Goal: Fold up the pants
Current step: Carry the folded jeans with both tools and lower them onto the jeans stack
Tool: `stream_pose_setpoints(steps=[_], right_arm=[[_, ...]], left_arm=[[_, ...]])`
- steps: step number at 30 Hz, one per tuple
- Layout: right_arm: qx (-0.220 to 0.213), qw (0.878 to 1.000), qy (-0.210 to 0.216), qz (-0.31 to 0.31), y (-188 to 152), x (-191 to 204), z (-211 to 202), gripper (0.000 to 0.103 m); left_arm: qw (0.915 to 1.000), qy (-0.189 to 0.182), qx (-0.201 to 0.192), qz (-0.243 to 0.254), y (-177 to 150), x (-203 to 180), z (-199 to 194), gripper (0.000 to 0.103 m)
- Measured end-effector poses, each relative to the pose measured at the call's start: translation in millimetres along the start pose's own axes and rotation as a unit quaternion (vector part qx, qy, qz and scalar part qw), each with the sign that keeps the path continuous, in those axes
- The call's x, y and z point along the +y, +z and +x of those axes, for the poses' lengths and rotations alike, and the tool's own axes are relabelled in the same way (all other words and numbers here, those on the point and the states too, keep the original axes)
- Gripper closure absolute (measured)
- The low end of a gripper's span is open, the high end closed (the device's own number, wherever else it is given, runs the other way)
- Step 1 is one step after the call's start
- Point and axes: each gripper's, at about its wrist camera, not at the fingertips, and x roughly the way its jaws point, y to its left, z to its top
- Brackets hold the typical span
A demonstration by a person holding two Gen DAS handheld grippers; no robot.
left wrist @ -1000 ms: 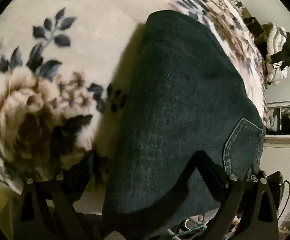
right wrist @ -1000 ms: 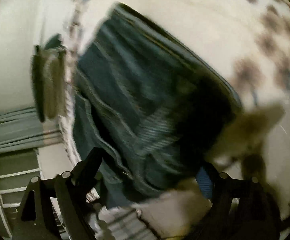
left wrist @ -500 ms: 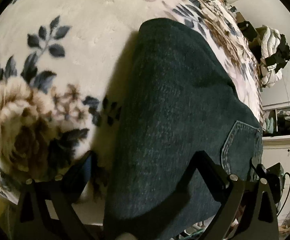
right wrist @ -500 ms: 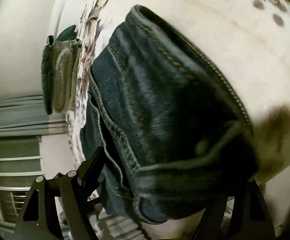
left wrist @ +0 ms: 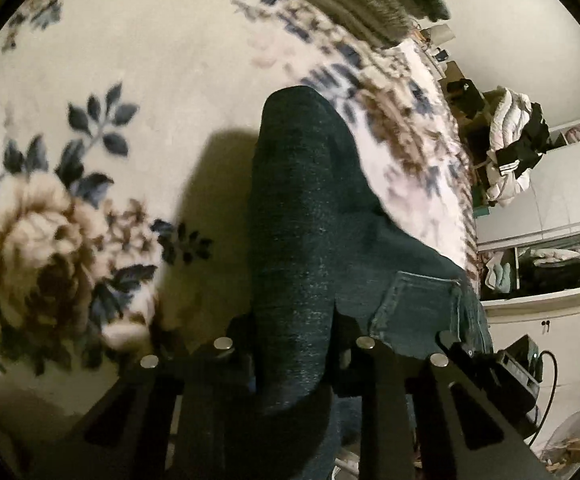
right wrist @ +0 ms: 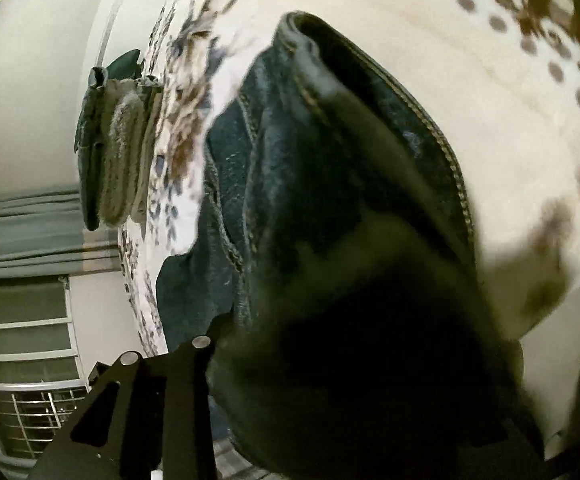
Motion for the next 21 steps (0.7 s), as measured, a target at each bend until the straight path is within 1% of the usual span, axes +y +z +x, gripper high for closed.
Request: stream_pose_setpoints(steps=[2, 5, 7, 9, 10, 11, 14, 17, 18, 20, 21], right_arm=[[0.003, 1.000, -0.001, -0.010, -1.3, 13.8, -11.3, 0.066], [0.011, 1.000, 0.008, -0.014, 0.2, 33.7, -31.5, 0.066], [0.014, 1.000, 0.013, -0.020, -0.8, 48.7, -47.0, 0.066], [0.014, 0.999, 0.012, -0.038, -1.8, 74.0, -66.1, 0.066], [0.013, 0.999, 0.014, -0.046, -2.4, 88.8, -74.9, 0.066], [0.012, 0.999, 0.016, -0.050, 1.5, 117.0, -70.5, 0.066], [0.010, 0.998, 0.022, -0.066, 13.2, 172.9, -84.3, 0.066], [0.005, 0.996, 0.032, -0.079, 22.9, 216.9, -97.1, 0.066], [0.003, 0.996, 0.036, -0.083, 24.4, 230.4, -101.8, 0.066], [-0.005, 0.995, 0.040, -0.093, 42.0, 278.8, -93.2, 0.066], [-0.009, 0.994, 0.045, -0.097, 46.6, 293.5, -94.6, 0.066]], left_arm=[[1.0000, -0.001, -0.001, 0.006, 2.8, -11.6, -15.5, 0.083], [0.9998, -0.002, -0.006, 0.018, 11.8, -35.9, -43.8, 0.083], [0.9996, -0.001, -0.009, 0.025, 19.3, -52.8, -68.3, 0.083], [0.9993, 0.000, -0.013, 0.034, 28.5, -70.9, -91.6, 0.083], [0.9991, -0.001, -0.016, 0.038, 33.7, -79.8, -103.0, 0.083], [0.9990, 0.001, -0.019, 0.041, 38.7, -86.6, -114.2, 0.083], [0.9984, 0.000, -0.032, 0.047, 60.8, -111.0, -146.8, 0.083], [0.9972, -0.005, -0.053, 0.053, 84.5, -132.6, -177.6, 0.083], [0.9967, -0.007, -0.060, 0.054, 98.1, -140.6, -187.9, 0.083], [0.9961, -0.014, -0.071, 0.050, 116.4, -147.6, -200.0, 0.083], [0.9956, -0.017, -0.077, 0.051, 129.0, -152.5, -205.4, 0.083]])
